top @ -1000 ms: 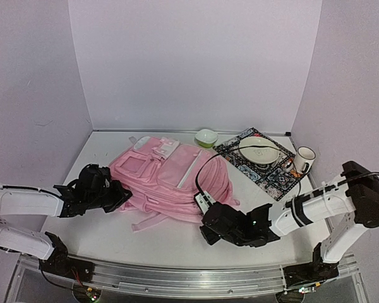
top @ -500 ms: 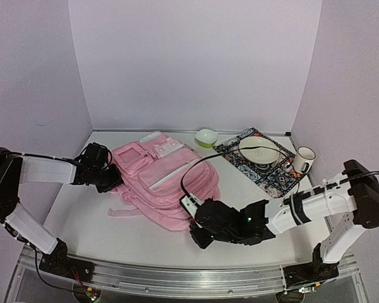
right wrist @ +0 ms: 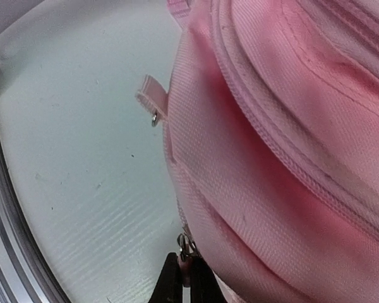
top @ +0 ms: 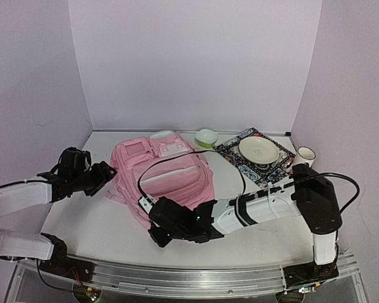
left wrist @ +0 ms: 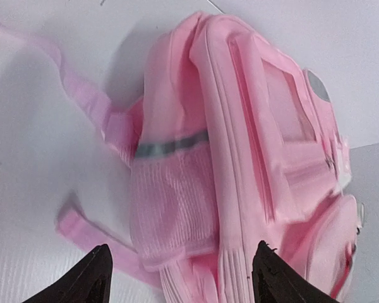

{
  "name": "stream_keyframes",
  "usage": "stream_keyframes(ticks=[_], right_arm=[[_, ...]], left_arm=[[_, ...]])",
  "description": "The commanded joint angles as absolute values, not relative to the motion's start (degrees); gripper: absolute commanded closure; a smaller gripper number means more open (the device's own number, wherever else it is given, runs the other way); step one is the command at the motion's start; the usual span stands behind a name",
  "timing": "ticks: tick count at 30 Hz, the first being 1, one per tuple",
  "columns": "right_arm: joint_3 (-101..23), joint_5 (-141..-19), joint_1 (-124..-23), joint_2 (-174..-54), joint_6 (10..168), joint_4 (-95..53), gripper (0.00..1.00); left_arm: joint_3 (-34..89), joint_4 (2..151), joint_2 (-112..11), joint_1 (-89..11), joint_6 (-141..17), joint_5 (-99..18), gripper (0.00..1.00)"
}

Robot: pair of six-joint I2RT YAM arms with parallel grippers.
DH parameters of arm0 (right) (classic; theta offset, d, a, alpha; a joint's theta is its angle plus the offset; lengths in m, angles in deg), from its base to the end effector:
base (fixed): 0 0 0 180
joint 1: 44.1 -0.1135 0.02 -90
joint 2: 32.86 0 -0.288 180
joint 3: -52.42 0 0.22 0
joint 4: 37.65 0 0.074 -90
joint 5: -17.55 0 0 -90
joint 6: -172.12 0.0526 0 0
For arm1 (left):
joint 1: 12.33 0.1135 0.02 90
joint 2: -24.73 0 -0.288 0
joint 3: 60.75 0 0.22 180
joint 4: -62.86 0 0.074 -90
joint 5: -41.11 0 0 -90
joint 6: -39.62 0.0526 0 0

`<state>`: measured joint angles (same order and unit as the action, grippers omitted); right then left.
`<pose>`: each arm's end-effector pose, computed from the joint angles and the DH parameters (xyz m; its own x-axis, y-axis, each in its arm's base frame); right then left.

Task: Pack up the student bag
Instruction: Zip the student bag into the largest pocket of the bag.

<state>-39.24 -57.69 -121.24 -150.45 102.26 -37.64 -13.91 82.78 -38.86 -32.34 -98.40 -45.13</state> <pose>0.1162 0.4489 0.2179 -0.3985 -0.2494 -0.8826 -0.8037 0.5586 0.2050 0.1905 -0.0731 0.2325 -0.6659 -0.5469 -0.5074 -0.1557 0.7670 -0.6225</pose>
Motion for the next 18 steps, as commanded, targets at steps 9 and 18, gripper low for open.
stream_keyframes(ticks=[9, 18], right_arm=[[-43.76, -59.01, -121.53, -154.18, 103.96, -42.24, 1.00], [-42.29, -59.34, -121.53, -153.16, 104.01, -43.34, 1.00]], left_arm=[[-27.44, 81.26, -23.26, -54.28, -118.44, -44.05, 0.24], [-27.26, 71.93, -31.47, -65.03, -123.68, -52.09, 0.35]])
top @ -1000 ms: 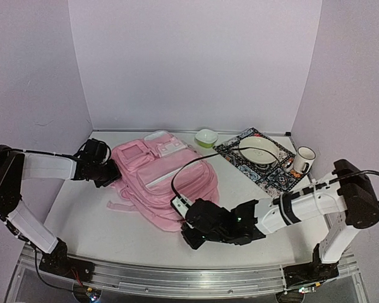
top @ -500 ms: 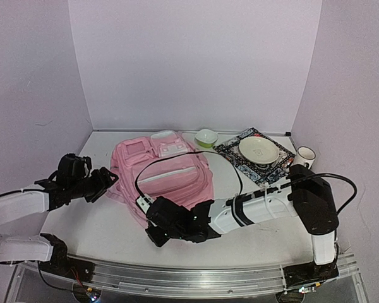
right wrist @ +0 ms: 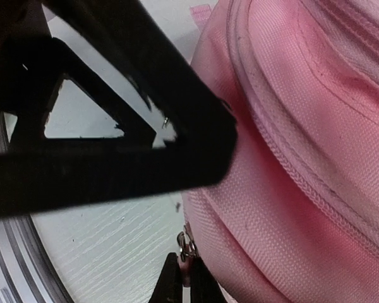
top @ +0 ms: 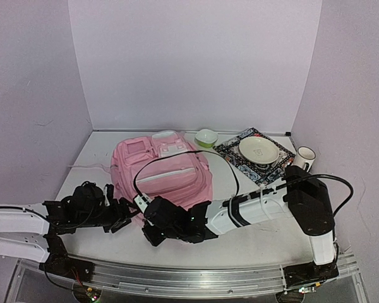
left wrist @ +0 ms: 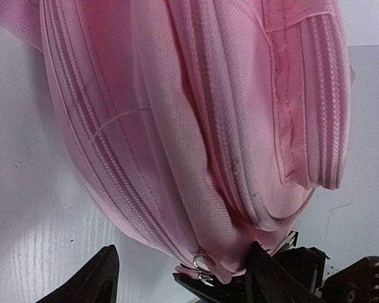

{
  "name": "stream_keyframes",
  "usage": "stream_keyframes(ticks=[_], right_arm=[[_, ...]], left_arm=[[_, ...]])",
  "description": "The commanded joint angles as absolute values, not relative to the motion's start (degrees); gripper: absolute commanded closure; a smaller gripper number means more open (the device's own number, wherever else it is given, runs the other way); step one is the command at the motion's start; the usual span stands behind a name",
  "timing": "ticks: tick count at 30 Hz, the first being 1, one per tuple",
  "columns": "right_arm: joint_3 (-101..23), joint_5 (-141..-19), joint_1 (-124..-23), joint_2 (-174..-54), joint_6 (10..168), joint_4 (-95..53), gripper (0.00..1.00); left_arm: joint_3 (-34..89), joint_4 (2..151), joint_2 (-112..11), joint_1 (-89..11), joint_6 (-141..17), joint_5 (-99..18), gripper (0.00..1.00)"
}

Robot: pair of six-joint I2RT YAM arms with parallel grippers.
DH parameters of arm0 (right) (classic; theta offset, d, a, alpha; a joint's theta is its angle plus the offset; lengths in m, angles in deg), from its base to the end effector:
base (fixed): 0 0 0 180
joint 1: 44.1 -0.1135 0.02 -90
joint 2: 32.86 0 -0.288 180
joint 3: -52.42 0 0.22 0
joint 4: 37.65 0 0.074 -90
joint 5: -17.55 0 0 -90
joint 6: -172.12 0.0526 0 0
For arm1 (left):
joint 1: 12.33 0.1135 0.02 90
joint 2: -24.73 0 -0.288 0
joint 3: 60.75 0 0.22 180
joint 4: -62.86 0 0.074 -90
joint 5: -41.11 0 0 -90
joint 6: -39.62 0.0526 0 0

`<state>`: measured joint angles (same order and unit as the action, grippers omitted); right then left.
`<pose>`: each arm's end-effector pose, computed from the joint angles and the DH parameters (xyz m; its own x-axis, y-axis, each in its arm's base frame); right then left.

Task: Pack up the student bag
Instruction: Zip the student bag into the largest pocket of the bag.

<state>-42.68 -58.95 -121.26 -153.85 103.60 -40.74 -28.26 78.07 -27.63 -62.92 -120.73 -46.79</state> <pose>0.1190 0.4668 0.2158 -0.4098 -0.1956 -0.8910 -0.8062 0.5347 0.2534 0.0967 -0.1207 0.1940 -0.8678 -0.4264 -0.2554 -0.0776 0.6237 -0.7778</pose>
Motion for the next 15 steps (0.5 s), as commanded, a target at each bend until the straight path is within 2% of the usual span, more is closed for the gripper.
stream_keyframes(ticks=[1, 2, 8, 9, 15], right_arm=[[-41.93, -59.36, -121.53, -152.91, 104.01, -43.32, 1.00], [-41.47, -59.32, -121.53, -152.68, 104.06, -43.35, 1.00], [-35.67, -58.66, -121.53, -148.20, 104.51, -43.18, 1.00], [-34.65, -58.54, -121.53, -147.14, 104.58, -42.82, 1.00], [-29.85, -57.70, -121.26, -140.10, 103.98, -34.55, 1.00]], left_arm=[[-27.02, 71.23, -32.43, -65.23, -123.62, -52.30, 0.39], [-26.66, 70.57, -33.55, -65.42, -123.53, -52.60, 0.44], [-26.13, 70.42, -35.58, -65.94, -122.77, -55.47, 0.96], [-26.51, 70.46, -35.24, -65.95, -122.73, -56.00, 0.99], [-25.68, 78.76, -32.62, -65.94, -121.61, -61.80, 1.00]])
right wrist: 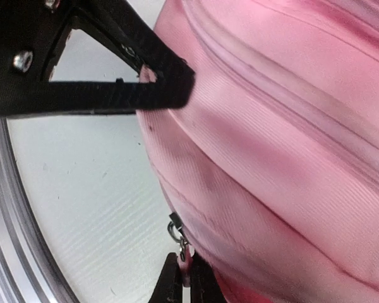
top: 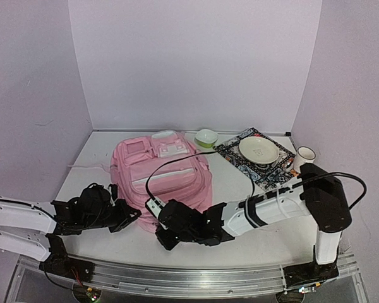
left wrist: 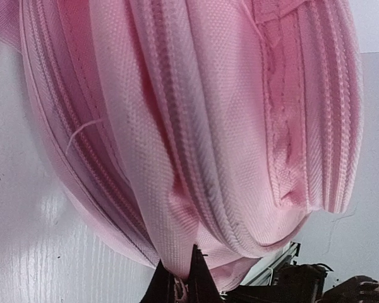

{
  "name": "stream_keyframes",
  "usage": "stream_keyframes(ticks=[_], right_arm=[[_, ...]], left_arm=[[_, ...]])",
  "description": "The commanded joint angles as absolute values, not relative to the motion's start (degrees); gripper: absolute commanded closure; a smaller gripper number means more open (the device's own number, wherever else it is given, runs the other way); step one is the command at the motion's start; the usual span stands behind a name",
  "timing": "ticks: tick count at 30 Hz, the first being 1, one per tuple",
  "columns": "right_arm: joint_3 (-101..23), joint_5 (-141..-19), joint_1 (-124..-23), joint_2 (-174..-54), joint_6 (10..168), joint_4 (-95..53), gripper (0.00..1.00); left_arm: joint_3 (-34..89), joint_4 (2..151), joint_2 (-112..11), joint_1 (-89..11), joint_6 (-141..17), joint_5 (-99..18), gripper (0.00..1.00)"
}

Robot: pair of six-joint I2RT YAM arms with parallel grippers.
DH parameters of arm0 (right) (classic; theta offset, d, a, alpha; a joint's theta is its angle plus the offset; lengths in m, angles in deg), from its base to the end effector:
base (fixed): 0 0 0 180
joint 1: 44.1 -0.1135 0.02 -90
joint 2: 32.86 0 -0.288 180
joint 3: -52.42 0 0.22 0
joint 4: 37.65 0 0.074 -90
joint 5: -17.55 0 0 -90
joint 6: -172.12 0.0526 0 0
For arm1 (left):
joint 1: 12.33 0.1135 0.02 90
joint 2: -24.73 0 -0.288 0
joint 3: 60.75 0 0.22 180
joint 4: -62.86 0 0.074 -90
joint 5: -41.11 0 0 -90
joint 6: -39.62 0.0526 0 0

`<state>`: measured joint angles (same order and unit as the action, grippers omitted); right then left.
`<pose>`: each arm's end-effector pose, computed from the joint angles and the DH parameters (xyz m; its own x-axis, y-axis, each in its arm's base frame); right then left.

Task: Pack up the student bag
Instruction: Zip the student bag into the largest pocket of the bag.

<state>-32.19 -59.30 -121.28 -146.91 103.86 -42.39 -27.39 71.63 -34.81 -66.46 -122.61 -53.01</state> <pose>0.1099 0.4290 0.2160 -0.4208 -0.2238 -0.8791 -0.8050 0.5388 0.2482 0.1057 -0.1397 0.1922 -0.8393 -0.4603 -0.2893 -0.0835 0.6350 -0.7680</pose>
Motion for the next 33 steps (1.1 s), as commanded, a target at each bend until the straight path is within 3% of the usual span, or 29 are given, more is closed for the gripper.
stream_keyframes(ticks=[1, 8, 13, 20, 28, 33], right_arm=[[-28.96, -57.78, -120.91, -138.56, 103.86, -32.31, 1.00], [-19.61, -57.72, -114.18, -128.74, 103.41, -25.07, 1.00], [-12.89, -56.93, -108.06, -122.28, 102.60, -24.31, 1.00], [-14.37, -64.46, -109.14, -125.46, 100.21, -28.55, 1.00], [-26.50, -70.25, -115.81, -136.82, 100.88, -36.46, 1.00], [-34.96, -70.99, -116.25, -143.59, 100.53, -38.66, 1.00]], left_arm=[[-25.04, 82.48, -32.19, -65.94, -121.24, -63.24, 1.00], [-22.07, 97.86, -27.02, -64.82, -118.67, -70.78, 1.00], [-22.04, 100.40, -28.10, -58.51, -114.58, -68.60, 1.00], [-15.55, 100.29, -35.95, -53.17, -106.04, -71.12, 0.99], [-0.94, 98.78, -48.20, -49.28, -94.80, -72.55, 0.78], [2.40, 98.73, -48.83, -49.24, -96.33, -67.17, 0.48]])
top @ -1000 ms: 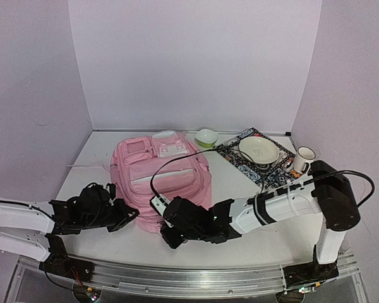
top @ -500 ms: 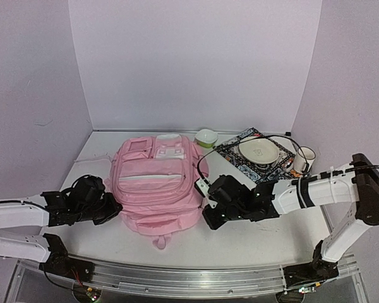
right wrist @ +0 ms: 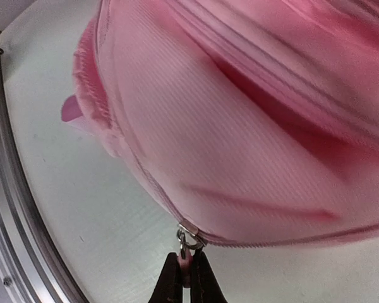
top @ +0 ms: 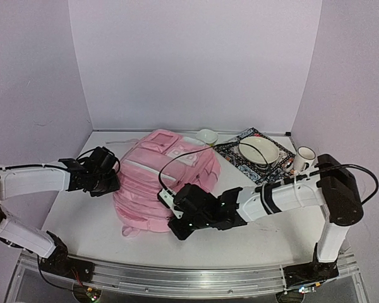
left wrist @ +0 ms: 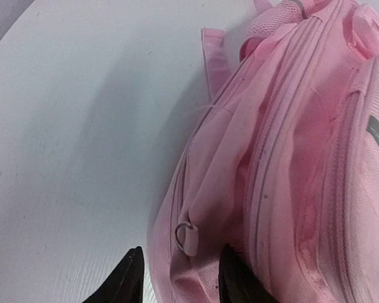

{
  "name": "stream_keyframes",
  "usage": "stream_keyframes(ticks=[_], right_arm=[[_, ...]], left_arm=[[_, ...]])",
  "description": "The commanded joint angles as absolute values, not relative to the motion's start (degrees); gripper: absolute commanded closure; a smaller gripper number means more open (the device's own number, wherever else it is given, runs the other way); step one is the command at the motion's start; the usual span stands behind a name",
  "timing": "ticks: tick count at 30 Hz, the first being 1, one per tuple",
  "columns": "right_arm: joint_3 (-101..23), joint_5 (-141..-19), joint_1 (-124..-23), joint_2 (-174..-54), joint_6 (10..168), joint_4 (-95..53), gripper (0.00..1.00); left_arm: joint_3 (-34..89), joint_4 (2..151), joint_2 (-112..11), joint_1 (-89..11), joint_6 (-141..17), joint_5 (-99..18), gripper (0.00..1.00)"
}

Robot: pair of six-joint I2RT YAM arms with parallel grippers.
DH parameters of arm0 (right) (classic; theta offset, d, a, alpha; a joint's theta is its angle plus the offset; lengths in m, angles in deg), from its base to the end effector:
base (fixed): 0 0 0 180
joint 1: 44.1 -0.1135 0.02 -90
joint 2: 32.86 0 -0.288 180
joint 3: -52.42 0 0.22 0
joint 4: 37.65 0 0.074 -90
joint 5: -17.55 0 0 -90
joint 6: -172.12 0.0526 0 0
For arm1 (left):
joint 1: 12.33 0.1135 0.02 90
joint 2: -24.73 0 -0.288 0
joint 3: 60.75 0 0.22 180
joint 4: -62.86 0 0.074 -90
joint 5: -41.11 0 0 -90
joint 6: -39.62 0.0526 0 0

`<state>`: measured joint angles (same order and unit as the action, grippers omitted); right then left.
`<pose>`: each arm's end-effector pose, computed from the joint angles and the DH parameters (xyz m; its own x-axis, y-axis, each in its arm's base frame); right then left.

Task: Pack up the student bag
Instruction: Zip the student bag into the largest pocket of the bag.

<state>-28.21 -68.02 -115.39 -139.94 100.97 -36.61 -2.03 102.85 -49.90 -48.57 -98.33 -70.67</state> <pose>0.1366 0.3906 0.2324 -0.4381 -0.2895 -0.8510 -0.8250 0.5053 0.2529 0.1923 -0.1167 0.2292 -0.7304 -0.3196 -0.6037 -0.2406 0.9475 -0.2105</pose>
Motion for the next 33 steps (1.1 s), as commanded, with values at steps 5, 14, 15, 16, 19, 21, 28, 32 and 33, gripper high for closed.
stream_keyframes(ticks=[5, 14, 15, 16, 19, 21, 28, 32, 33], right_arm=[[-40.83, -71.80, -116.25, -148.12, 100.48, -39.93, 1.00], [-41.64, -72.01, -116.25, -150.75, 101.70, -42.40, 1.00], [-41.48, -72.01, -116.25, -150.80, 101.93, -42.70, 1.00], [-41.24, -72.01, -116.25, -150.79, 102.09, -43.01, 1.00], [-40.48, -71.98, -116.25, -150.47, 102.31, -43.47, 1.00], [-39.87, -71.98, -116.26, -150.01, 102.20, -43.53, 1.00], [-38.24, -72.00, -116.43, -148.87, 101.99, -43.54, 1.00], [-36.93, -72.00, -116.43, -148.07, 102.35, -43.48, 1.00], [-36.52, -72.00, -116.43, -147.73, 102.42, -43.44, 1.00]], left_arm=[[-4.42, 98.69, -40.44, -50.64, -102.74, -60.43, 0.30], [-15.92, 94.31, -31.22, -64.08, -119.11, -58.88, 0.24], [-16.75, 92.10, -31.59, -64.77, -120.01, -58.65, 0.24], [-17.46, 90.06, -32.07, -65.30, -120.86, -58.55, 0.24], [-18.74, 85.18, -34.94, -65.95, -122.25, -58.95, 0.26], [-18.90, 82.53, -36.97, -66.03, -122.69, -59.69, 0.27], [-18.85, 76.34, -41.21, -66.12, -123.94, -61.14, 0.44], [-19.35, 75.65, -41.75, -66.14, -124.02, -61.98, 0.63], [-19.66, 75.62, -41.77, -66.13, -124.07, -62.18, 0.69]])
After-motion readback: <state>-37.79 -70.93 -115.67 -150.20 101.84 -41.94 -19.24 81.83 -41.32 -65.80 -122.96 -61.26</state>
